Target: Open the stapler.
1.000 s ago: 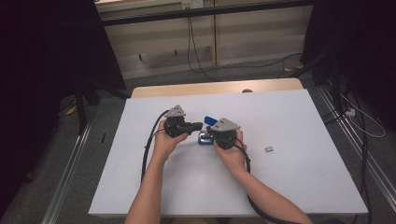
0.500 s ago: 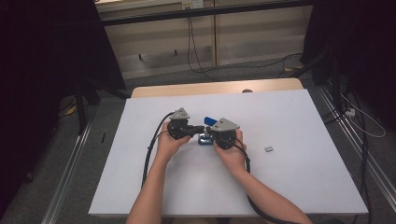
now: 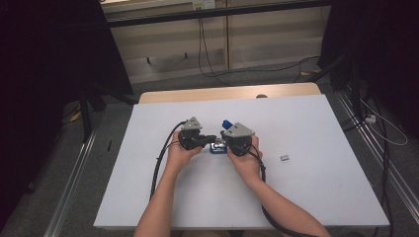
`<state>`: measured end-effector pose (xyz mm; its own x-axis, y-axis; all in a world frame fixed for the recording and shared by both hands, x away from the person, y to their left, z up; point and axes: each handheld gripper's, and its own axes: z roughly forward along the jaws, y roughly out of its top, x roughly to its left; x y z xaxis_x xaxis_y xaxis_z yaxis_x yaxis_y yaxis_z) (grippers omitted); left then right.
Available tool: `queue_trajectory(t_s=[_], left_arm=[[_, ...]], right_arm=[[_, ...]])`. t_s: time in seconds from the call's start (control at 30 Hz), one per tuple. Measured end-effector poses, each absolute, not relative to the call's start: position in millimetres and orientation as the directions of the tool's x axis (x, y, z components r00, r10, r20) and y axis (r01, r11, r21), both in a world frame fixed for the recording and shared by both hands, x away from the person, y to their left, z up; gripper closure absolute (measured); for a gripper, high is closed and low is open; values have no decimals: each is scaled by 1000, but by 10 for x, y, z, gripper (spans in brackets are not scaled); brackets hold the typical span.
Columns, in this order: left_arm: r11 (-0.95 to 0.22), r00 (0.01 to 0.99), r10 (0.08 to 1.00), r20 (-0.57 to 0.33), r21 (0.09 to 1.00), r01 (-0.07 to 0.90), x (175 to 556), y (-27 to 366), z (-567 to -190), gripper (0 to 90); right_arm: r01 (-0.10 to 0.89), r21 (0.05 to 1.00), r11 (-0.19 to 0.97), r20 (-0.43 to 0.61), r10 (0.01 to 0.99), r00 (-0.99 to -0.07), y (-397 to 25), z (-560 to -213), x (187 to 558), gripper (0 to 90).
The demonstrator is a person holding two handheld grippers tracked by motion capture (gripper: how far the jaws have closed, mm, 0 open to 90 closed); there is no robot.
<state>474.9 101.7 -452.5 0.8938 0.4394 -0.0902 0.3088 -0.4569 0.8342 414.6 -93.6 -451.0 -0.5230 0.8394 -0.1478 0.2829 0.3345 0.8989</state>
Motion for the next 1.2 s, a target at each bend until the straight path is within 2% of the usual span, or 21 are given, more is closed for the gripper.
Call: queue_trajectory(t_s=[0.83,1.2], left_arm=[[-482,900,432,-61,827,288,4728,999,-4513,900],[-481,900,431,-60,829,286,4727,1001,-4516,900]], right_arm=[[331,889,316,-149,883,-445,-1386,-4435,4123,900],[324,883,339,-163,870,-466,-1417,-4446,4117,900]])
